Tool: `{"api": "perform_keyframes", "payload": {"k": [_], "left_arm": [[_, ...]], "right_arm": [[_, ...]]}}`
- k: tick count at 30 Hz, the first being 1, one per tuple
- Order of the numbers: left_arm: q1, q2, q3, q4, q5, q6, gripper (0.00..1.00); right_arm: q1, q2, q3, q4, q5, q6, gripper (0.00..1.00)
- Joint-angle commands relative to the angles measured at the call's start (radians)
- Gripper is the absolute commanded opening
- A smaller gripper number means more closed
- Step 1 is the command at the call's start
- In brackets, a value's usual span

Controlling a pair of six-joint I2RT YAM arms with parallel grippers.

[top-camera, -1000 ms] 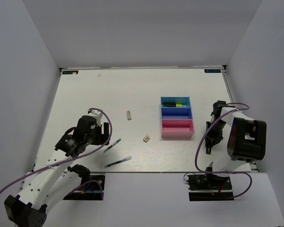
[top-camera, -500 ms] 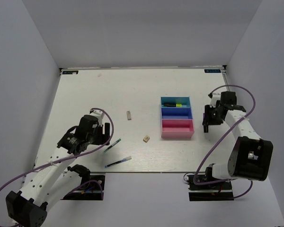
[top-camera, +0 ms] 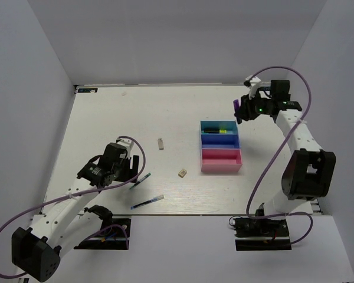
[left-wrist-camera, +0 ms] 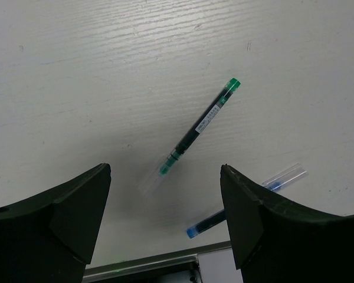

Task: Sort the stationery into containers
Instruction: Place the stationery into the container

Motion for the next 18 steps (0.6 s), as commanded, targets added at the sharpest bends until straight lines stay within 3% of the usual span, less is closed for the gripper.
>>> {"api": "perform_keyframes", "payload": {"k": [1,5,14,18], "left_arm": [[0.006,0.007,-0.011,0.026,0.019,0.016,0.85],[0.006,0.025,-0.011,0.026,0.017,0.021,0.85],[0.006,0.036,-0.012,0.029,0.028,0.029,0.85],[0.006,0.044,-0.015,0.036,0.036,0.030,0.86]], "right_arm": [[0.075,0.088,0.064,0.070,-0.119,-0.061,0.00],[0.109,0.236,0.167,0.041,-0.119,-0.108,0.00],[0.141,0.295,0.175,0.050,-0.045,-0.153,0.00],[0.147,0.309,0.157,0.003,-0.036,-0.194,0.20]]}}
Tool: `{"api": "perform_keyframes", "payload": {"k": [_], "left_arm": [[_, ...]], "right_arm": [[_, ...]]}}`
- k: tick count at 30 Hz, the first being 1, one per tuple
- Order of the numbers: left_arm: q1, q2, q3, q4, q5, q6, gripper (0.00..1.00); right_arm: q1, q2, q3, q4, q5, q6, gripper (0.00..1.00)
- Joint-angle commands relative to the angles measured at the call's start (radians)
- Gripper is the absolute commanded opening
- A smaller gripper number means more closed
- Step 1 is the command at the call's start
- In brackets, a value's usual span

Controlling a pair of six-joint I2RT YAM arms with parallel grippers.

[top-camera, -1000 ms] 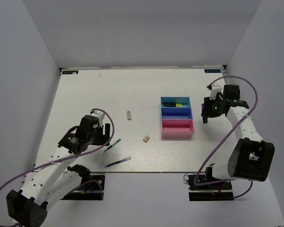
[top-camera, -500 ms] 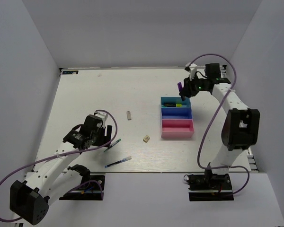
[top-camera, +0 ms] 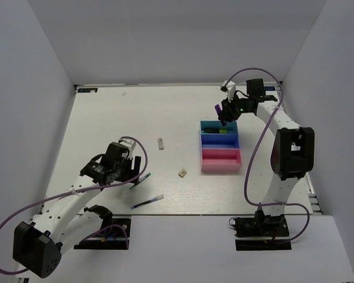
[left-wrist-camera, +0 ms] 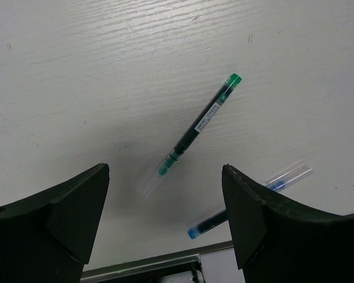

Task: Sort the stationery into containers
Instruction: Place the stationery into the container

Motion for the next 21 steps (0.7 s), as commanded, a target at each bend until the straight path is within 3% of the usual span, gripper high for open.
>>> {"api": "perform_keyframes", "payload": {"k": [1,6,10,14,18,20,21], "left_arm": [[0.005,0.003,-0.006,0.017,0.020,0.011,0.87],[0.003,0.041,-0.001,0.022,0.025,0.011,0.87],[0.006,0.096,0.011,0.021,0.022,0.018,0.87],[0.006,0.161,0.039,0.003,0.000,0.037,0.89],[0.005,0.254,0.079,-0.012,-0.005,0.052,0.90],[0.000,0.292,0.100,-0.009,0.018,0.068,0.88],[-0.003,0.300,0.105,-0.005,0.028,0.078,0.87]], "right_arm": [[0.014,0.019,0.015,-0.033,0.001,-0.068,0.22],[0.030,0.009,-0.021,-0.041,0.022,-0.098,0.26],[0.037,0.010,-0.032,-0.040,0.036,-0.095,0.46],[0.036,-0.001,-0.038,-0.041,0.047,-0.098,0.56],[0.033,-0.022,-0.044,-0.041,0.047,-0.095,0.57],[0.033,-0.054,-0.055,-0.043,0.035,-0.088,0.51],[0.030,-0.063,-0.061,-0.041,0.029,-0.082,0.43]]}}
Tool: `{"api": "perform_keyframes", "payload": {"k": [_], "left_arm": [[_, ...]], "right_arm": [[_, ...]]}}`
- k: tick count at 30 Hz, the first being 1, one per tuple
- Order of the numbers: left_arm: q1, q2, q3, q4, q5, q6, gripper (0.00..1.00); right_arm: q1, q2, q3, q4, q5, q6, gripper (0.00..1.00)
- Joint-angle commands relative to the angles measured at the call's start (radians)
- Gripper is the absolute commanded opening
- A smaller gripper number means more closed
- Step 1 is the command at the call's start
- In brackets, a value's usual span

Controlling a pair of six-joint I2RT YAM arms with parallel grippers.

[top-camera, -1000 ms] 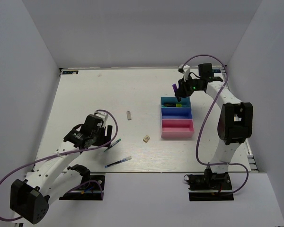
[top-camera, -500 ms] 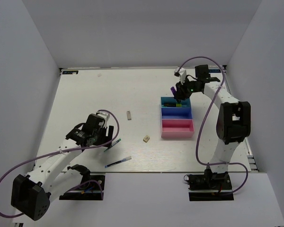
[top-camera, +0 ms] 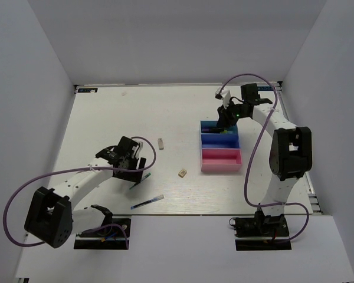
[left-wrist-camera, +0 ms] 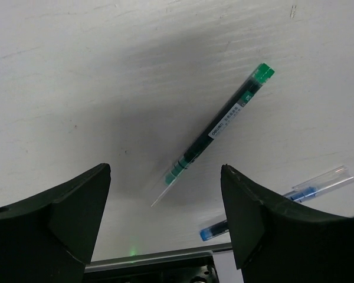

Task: Sort the stationery into containers
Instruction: Place the stationery into the container, then grab a piece of stationery with the left arm

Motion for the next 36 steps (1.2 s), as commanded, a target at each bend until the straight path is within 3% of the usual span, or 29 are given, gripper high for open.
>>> {"api": "perform_keyframes", "payload": {"k": [1,2,7,9,14,19,28,29,32,34,36], "left_arm": [[-0.009,0.019,0.054,0.017,0.025,0.037,0.85],[-0.032,0.038,0.057,0.022,0.025,0.050,0.80],[-0.105,0.119,0.082,0.054,-0.028,0.091,0.76],[-0.116,0.157,0.100,0.050,-0.030,0.090,0.68],[-0.139,0.223,0.116,0.062,-0.046,0.094,0.65],[-0.144,0.292,0.125,0.077,-0.082,0.111,0.54],[-0.176,0.377,0.125,0.073,-0.106,0.105,0.25],[-0.184,0.388,0.127,0.068,-0.110,0.107,0.18],[-0.182,0.397,0.133,0.064,-0.106,0.105,0.07],[-0.184,0.397,0.148,0.062,-0.100,0.105,0.01],[-0.179,0.392,0.162,0.050,-0.091,0.105,0.00]], "right_arm": [[-0.008,-0.081,-0.025,-0.008,-0.023,0.040,0.30],[-0.008,-0.121,-0.032,-0.016,-0.024,0.059,0.00],[-0.020,-0.271,-0.096,-0.102,-0.116,0.153,0.00],[-0.020,-0.340,-0.183,-0.107,-0.144,0.165,0.00],[-0.039,-0.487,-0.335,-0.096,-0.176,0.194,0.00],[-0.054,-0.586,-0.426,-0.105,-0.230,0.206,0.00],[-0.091,-0.659,-0.490,-0.122,-0.277,0.223,0.00],[-0.094,-0.666,-0.493,-0.128,-0.286,0.222,0.21],[-0.103,-0.687,-0.495,-0.153,-0.308,0.220,0.49],[-0.112,-0.704,-0.501,-0.173,-0.316,0.210,0.52],[-0.114,-0.724,-0.503,-0.189,-0.329,0.193,0.54]]}}
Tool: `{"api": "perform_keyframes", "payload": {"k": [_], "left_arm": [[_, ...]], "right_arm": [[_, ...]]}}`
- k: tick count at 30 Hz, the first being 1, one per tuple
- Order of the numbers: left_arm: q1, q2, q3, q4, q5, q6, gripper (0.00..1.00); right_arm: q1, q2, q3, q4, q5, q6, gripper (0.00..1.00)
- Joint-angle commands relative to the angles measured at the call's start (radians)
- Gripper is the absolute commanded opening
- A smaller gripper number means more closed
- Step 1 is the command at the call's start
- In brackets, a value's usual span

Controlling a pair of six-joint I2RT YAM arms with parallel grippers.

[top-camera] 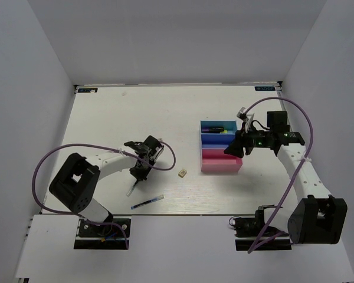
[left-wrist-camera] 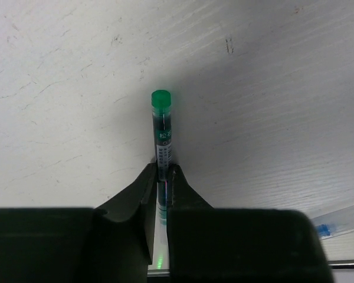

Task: Sort the stationery into containers
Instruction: Grab a piece of stationery with the left arm, then place the stationery into the container

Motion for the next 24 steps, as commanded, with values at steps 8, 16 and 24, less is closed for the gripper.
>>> {"api": "perform_keyframes", "payload": {"k": [8,16,24], "left_arm": [[-0.051,-0.008,0.407,-0.062,0.076,0.014,0.00],[-0.129,0.171,0.787,0.040,0.269,0.079,0.00],[-0.146,0.423,1.025,0.231,0.507,0.020,0.00]], "right_arm": [[-0.027,-0.088,-0.042,-0.148,-0.074,-0.159,0.03],[-0.074,-0.178,-0.142,0.044,0.089,-0.038,0.00],[-0.120,-0.261,-0.202,0.126,0.141,0.002,0.00]]}}
